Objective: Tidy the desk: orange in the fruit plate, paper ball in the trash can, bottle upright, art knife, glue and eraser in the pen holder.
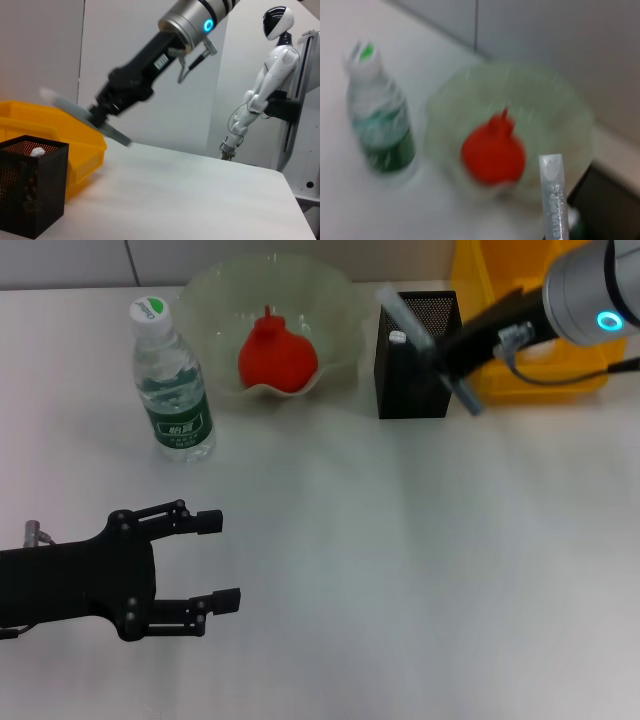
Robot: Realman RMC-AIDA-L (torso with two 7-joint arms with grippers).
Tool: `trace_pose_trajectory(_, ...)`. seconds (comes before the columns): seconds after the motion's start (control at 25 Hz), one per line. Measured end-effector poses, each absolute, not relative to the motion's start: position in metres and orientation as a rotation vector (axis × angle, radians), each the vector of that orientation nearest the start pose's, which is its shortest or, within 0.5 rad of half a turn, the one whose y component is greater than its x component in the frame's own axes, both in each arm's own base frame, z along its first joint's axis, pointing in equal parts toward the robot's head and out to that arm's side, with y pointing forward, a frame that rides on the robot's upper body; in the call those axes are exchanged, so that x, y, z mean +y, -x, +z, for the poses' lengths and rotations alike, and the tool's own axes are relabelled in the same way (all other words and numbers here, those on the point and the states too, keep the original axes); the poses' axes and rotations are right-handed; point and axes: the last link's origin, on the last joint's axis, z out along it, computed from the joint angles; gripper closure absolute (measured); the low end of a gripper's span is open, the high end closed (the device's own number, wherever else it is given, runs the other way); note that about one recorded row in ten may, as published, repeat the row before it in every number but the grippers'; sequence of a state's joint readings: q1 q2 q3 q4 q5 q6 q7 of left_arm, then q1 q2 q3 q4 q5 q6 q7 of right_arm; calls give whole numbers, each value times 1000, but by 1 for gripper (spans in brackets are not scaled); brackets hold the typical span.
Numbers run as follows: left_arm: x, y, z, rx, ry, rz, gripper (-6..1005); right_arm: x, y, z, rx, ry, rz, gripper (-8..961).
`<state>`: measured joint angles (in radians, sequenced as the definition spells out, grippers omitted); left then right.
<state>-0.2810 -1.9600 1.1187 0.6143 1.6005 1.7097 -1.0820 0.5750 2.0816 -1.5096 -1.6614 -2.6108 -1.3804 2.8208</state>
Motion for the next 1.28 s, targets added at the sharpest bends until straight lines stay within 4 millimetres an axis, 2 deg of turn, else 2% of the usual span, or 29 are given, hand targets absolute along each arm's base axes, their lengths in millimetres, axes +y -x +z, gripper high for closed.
trace_pose_trajectory(0.12, 250, 293, 5, -342, 2848, -852, 154, 376, -105, 11, 635, 2370, 15, 815)
trace_pose_trajectory(0.28, 251, 292, 4, -344, 2848, -851, 154, 382, -110, 3, 556, 2324, 98, 817)
trace_pose_trajectory(0.44, 251, 292, 4, -350, 2848, -852, 155, 389, -118, 3, 474, 2228, 208, 818)
trace_pose_trajectory(0.52, 249, 294, 5, -362, 2838, -851, 155, 393, -129, -2, 429, 2182, 233, 819)
trace_pose_trajectory(0.92, 249, 296, 5, -400, 2807, -866, 155, 402, -159, -30, 394, 2112, 252, 820)
trace_pose_trajectory(1.28, 251, 295, 3, -403, 2799, -862, 155, 399, -158, -43, 371, 2118, 275, 820)
